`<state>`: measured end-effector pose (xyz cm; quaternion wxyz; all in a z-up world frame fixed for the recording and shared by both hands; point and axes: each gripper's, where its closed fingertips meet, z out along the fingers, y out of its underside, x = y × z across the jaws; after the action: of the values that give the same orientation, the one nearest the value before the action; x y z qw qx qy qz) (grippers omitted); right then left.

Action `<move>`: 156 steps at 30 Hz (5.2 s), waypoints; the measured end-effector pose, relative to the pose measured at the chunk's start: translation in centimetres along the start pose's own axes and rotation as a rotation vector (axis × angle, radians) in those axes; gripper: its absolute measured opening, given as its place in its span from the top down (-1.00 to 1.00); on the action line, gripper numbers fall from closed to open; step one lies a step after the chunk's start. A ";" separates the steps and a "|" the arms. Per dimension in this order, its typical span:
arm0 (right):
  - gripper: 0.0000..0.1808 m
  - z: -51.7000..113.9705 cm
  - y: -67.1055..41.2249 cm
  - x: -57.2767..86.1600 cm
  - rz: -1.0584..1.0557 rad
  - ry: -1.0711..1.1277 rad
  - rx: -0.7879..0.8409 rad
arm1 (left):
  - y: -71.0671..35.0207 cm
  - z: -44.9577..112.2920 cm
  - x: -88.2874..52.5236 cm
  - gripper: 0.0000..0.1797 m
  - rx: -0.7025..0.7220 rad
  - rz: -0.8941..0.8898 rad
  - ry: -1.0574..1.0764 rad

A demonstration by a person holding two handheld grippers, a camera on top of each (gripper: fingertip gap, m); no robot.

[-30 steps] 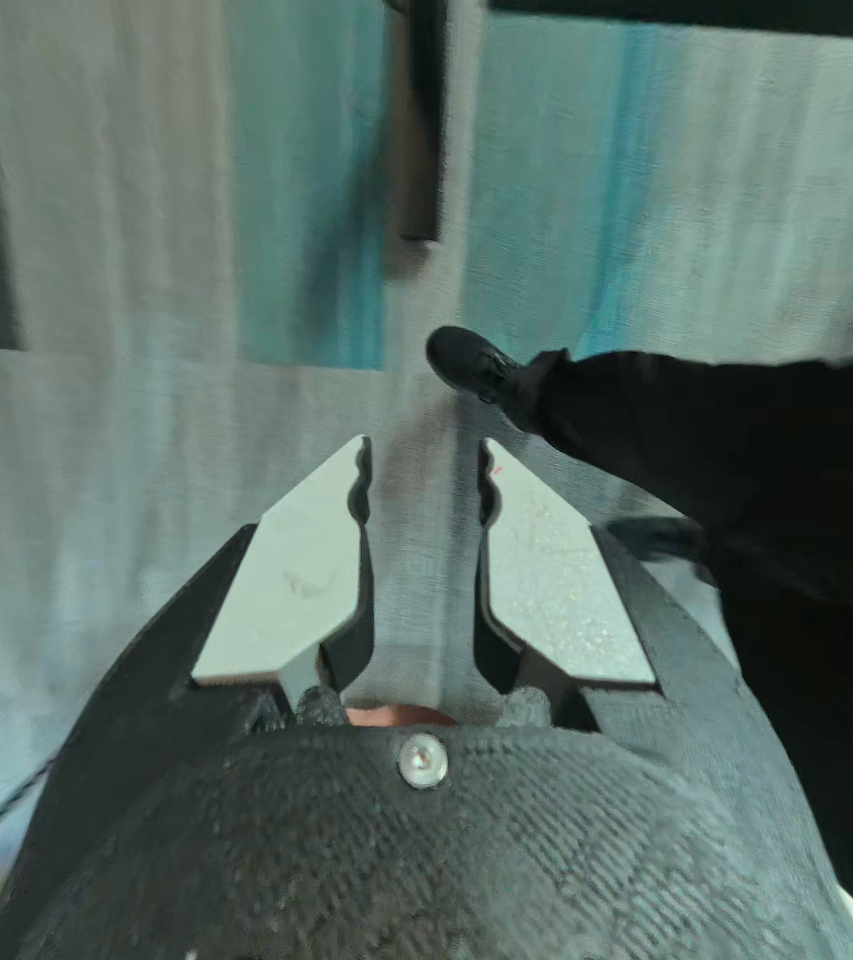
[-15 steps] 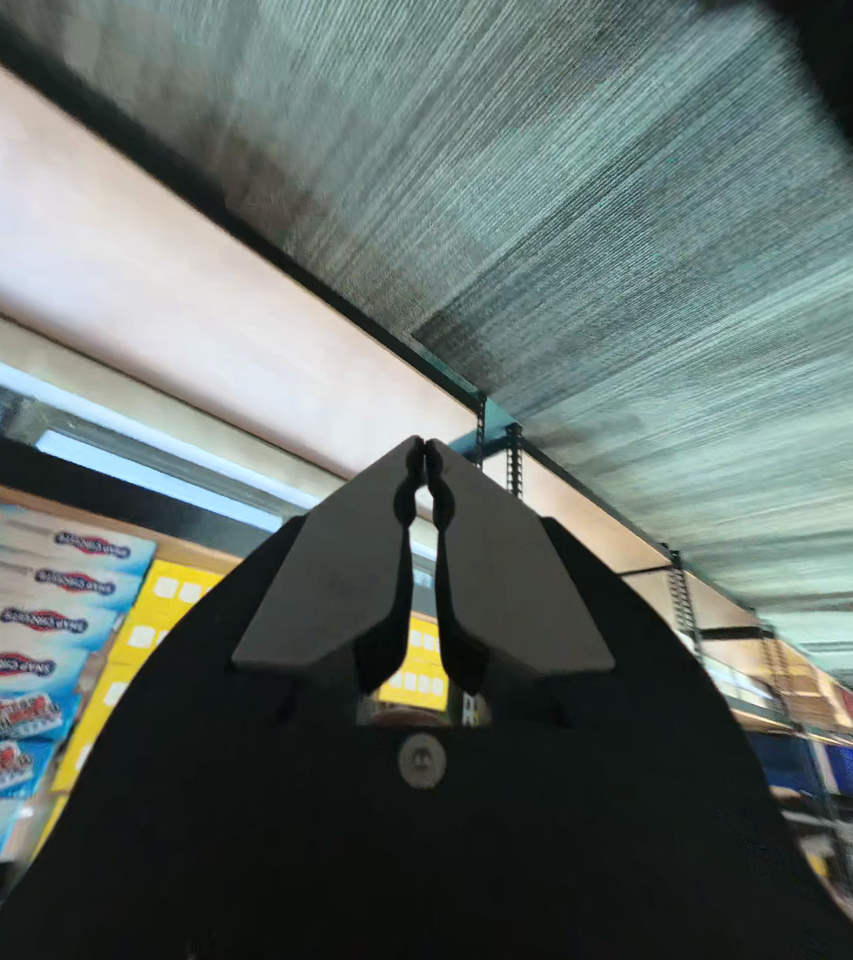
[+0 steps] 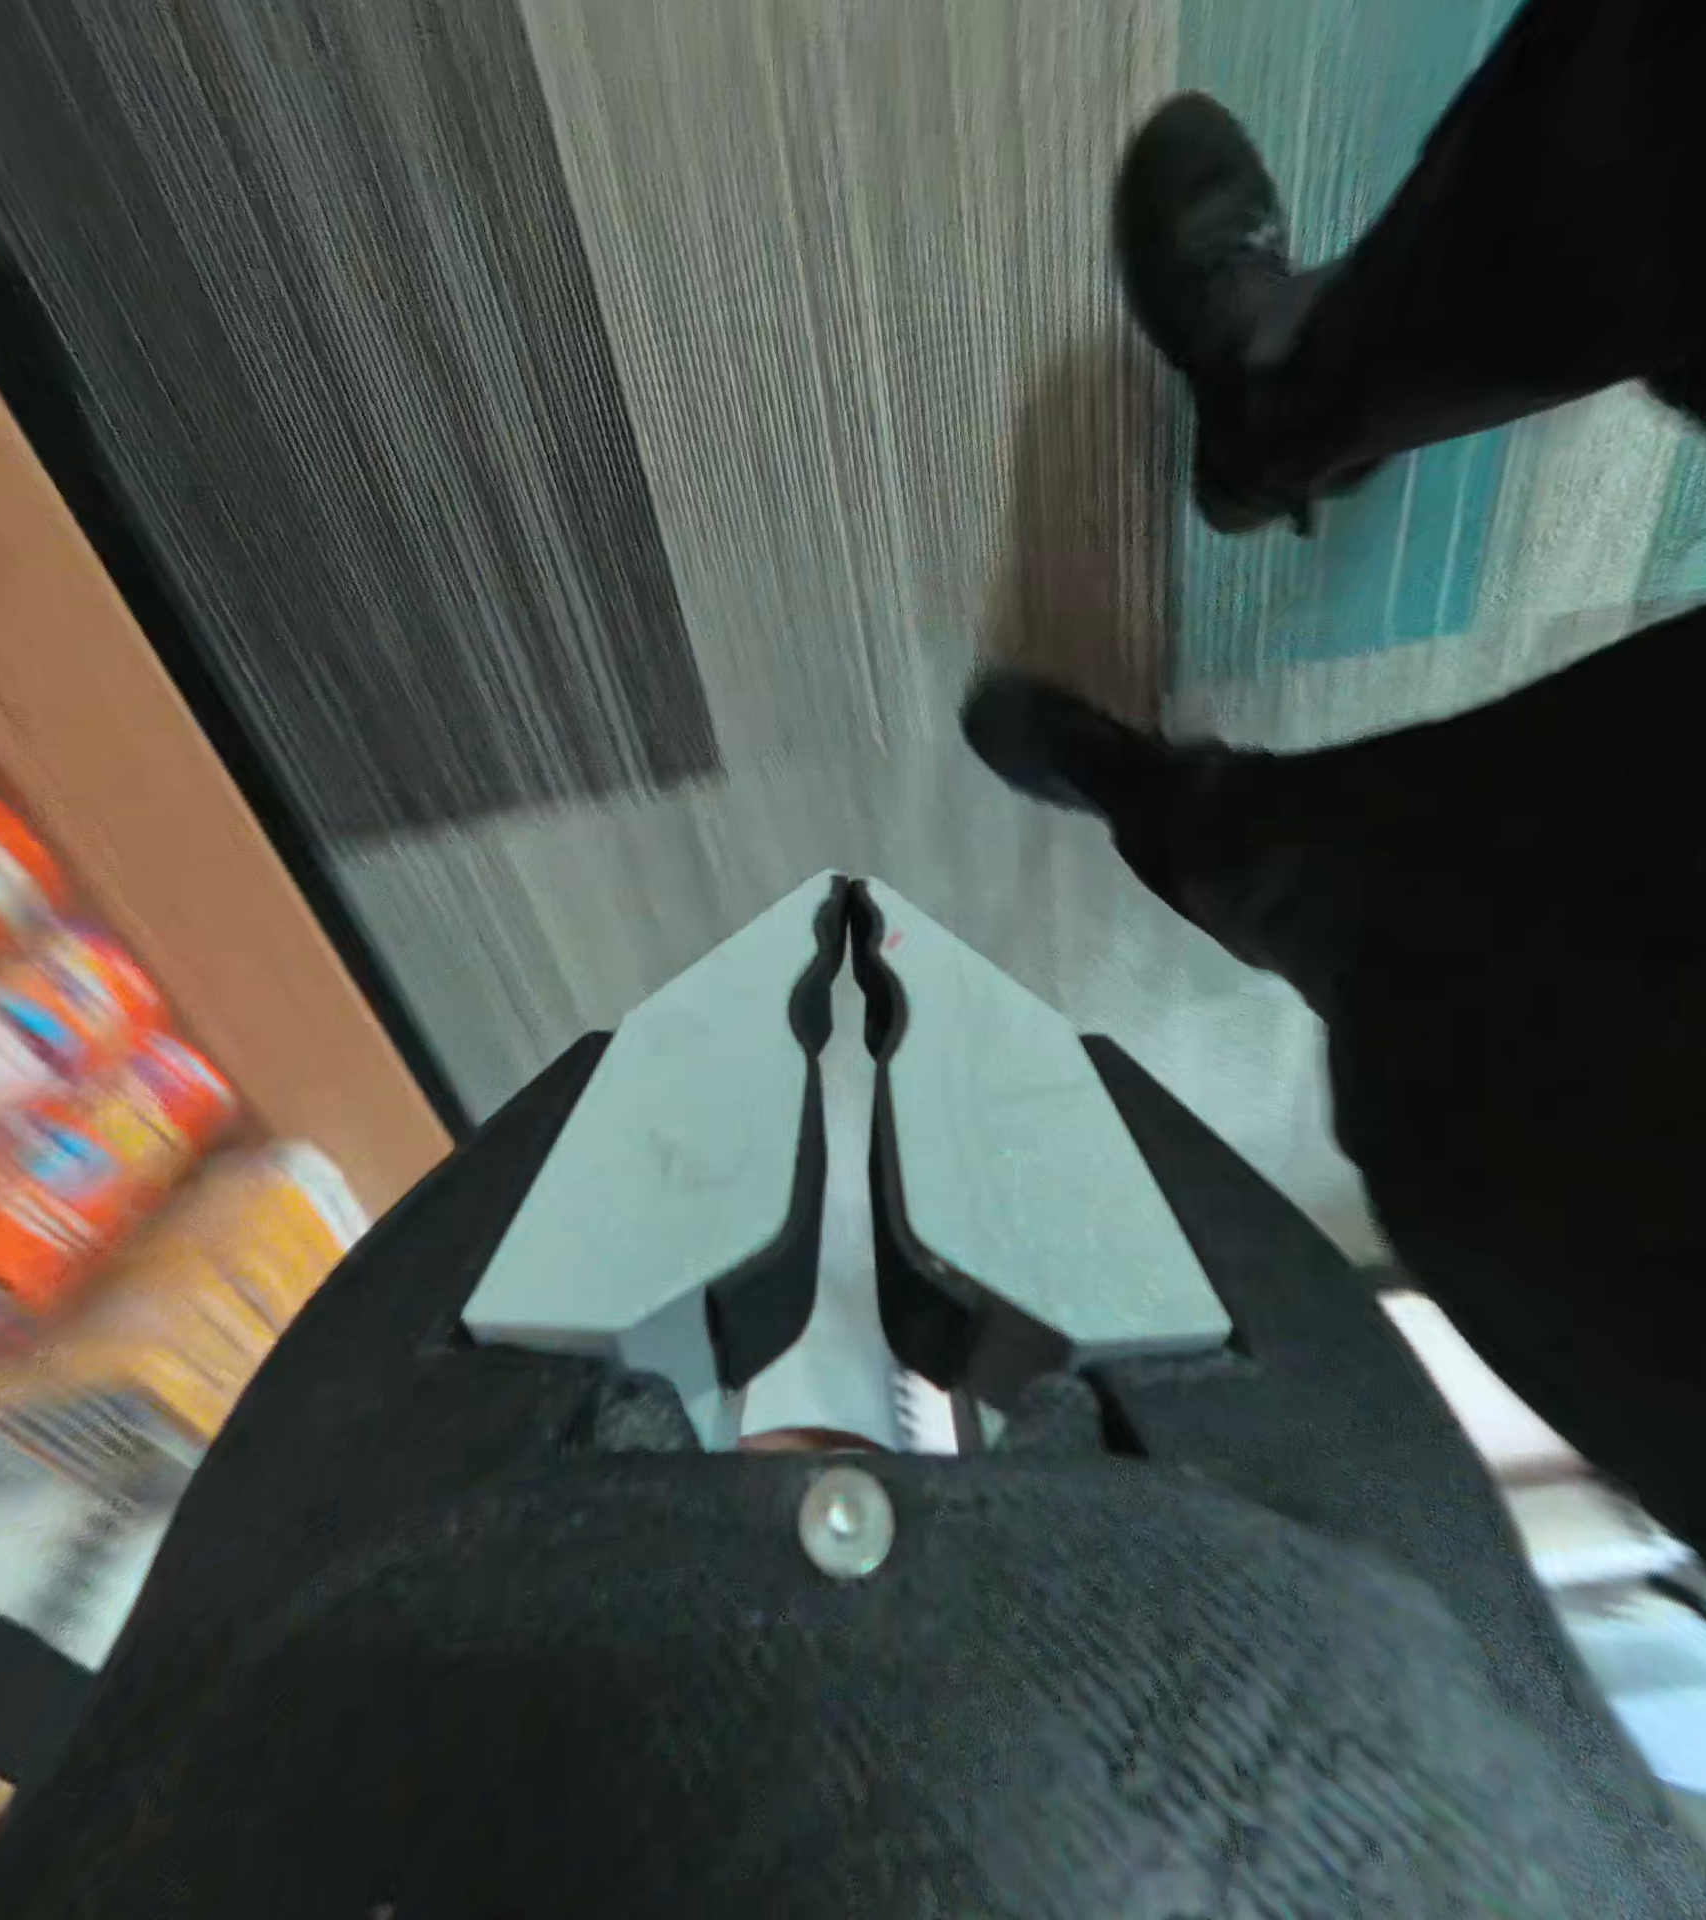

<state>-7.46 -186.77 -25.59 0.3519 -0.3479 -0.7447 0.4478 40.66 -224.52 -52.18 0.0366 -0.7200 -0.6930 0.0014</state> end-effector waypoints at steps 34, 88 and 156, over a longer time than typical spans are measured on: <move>1.00 24.5 7.3 54.1 0.727 1.116 -0.407 | -127.3 10.7 12.9 1.00 -0.198 1.262 0.091; 1.00 -16.2 60.0 134.2 1.684 1.637 -0.602 | -147.2 19.8 181.4 0.99 -0.531 2.696 0.053; 1.00 -15.5 63.6 134.5 2.260 1.337 -0.577 | -152.8 25.2 192.4 0.98 -0.725 2.745 -0.070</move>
<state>-50.17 -45.43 -49.58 0.0004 -0.9788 0.1944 0.0644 -105.52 -25.61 -59.60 -0.1942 -0.7797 0.5826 -0.1222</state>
